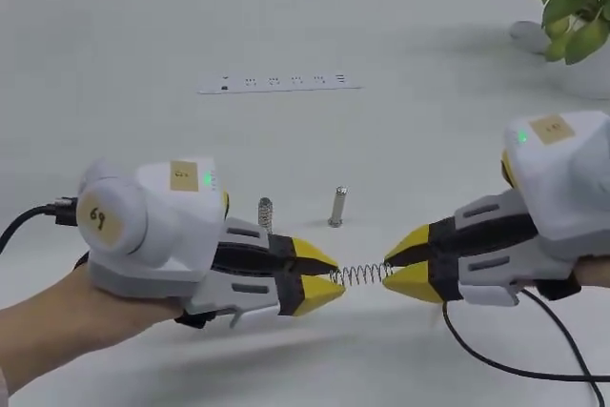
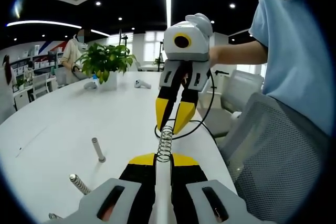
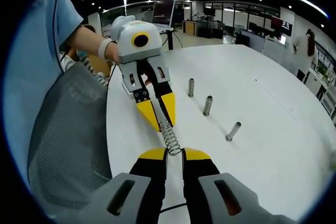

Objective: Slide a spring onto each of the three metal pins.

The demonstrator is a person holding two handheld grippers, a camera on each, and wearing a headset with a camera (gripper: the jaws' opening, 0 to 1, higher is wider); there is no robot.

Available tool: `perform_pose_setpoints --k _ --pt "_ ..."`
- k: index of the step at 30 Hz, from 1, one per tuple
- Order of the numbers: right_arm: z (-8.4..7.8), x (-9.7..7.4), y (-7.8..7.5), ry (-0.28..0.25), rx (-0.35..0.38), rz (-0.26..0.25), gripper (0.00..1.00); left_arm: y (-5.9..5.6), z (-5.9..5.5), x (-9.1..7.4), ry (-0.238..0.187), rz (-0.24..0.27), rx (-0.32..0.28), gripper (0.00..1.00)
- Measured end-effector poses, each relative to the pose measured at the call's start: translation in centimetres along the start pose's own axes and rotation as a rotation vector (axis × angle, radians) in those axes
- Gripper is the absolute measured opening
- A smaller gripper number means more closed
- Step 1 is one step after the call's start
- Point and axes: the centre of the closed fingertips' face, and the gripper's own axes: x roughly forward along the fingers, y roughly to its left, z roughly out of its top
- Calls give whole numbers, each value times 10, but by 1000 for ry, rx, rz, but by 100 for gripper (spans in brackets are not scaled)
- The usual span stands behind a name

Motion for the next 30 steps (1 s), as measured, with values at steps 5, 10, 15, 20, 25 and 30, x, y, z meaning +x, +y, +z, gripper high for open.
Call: perform_pose_setpoints --k 5,10,15,20,25,30 --pt "7 -2 -2 13 -19 10 8 2 1 -1 -5 9 -5 2" --pt "16 -4 -3 22 -43 22 8 3 3 -3 -14 20 -10 2" --pt "29 -4 -1 37 -91 38 8 6 3 -6 -17 34 -12 2" --pt "39 -2 3 56 -128 64 8 6 0 -8 -16 45 -15 2" --pt "49 2 6 61 -156 80 7 5 -3 -9 -13 46 -18 2" --pt "54 5 10 74 -184 96 7 5 -5 -10 -15 46 -23 2"
